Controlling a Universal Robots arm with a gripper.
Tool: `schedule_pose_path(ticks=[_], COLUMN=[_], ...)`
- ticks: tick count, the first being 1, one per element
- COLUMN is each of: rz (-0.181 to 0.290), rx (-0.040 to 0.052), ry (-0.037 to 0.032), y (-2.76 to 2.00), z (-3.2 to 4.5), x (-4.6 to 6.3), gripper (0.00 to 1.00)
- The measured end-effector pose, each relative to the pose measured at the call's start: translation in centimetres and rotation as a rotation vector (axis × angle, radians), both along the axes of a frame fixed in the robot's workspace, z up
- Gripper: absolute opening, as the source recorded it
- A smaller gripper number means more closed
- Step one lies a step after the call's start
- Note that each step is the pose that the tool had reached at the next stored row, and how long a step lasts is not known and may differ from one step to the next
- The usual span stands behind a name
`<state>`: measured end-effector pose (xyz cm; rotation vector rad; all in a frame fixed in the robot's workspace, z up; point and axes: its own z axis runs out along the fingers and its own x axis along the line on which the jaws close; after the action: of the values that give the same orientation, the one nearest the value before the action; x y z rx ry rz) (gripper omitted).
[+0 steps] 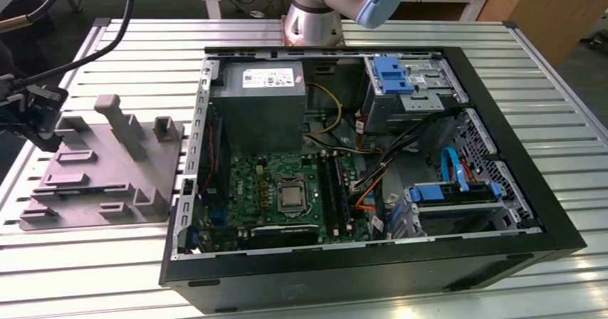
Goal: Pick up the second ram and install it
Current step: 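Reach for the second ram, then pick up the second ram and move it above second insertion slot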
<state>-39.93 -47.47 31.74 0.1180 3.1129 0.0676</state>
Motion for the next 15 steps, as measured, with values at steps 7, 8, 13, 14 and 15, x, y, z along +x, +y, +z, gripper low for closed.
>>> schedule_pose_path(ticks=[7, 8, 13, 14, 15], rz=[0.0, 0.0, 0.0, 0.0, 0.0], rx=[0.0, 0.0, 0.0, 0.0, 0.0], ry=[0.0, 0.0, 0.0, 0.0, 0.0], y=[-0.01, -0.01, 0.0, 0.0, 0.0], z=[-0.1, -0.1, -0.1, -0.1, -0.1], x=[-0.16, -0.18, -0.19, -0.19, -0.19], gripper=[0.1, 0.1, 0.1, 0.1, 0.1])
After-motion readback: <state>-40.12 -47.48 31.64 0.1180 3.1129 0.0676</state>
